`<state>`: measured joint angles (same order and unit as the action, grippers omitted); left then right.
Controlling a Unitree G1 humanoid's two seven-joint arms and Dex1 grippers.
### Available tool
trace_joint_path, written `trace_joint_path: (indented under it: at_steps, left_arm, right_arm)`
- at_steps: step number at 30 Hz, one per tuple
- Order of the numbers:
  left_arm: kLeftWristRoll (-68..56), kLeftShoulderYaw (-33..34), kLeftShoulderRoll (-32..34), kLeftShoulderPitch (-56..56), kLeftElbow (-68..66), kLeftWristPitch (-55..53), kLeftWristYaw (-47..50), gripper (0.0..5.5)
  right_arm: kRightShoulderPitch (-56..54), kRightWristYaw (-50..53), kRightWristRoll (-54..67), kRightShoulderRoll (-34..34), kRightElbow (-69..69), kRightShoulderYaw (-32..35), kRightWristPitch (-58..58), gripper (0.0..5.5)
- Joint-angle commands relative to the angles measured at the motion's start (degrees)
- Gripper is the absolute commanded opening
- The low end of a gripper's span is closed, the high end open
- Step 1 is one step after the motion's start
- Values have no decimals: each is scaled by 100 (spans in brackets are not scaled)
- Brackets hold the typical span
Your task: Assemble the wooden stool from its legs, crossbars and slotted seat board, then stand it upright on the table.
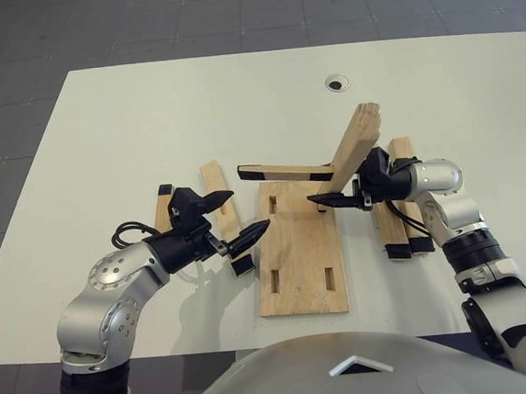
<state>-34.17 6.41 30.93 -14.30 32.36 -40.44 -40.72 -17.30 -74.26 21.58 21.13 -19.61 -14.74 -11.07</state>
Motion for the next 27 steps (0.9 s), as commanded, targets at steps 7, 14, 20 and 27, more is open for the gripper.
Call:
trace_joint_path:
  at_steps: [7, 14, 20, 27]
  left_arm:
    - [-71, 20, 171, -18, 119, -8, 6, 550]
    - [-103, 4, 169, -72, 164, 0, 38, 550]
    - [-127, 0, 167, -110, 192, -8, 65, 550]
    - [-170, 27, 184, -122, 220, -37, 75, 550]
  right_arm:
    - [511, 229, -667, 219, -456, -723, 1637, 203]
    - [9, 712, -507, 47, -425, -747, 2991, 203]
    - [28, 809, -720, 53, -704, -942, 2924, 203]
    - [389, 686, -1652, 371, -1457, -1681, 1375, 203]
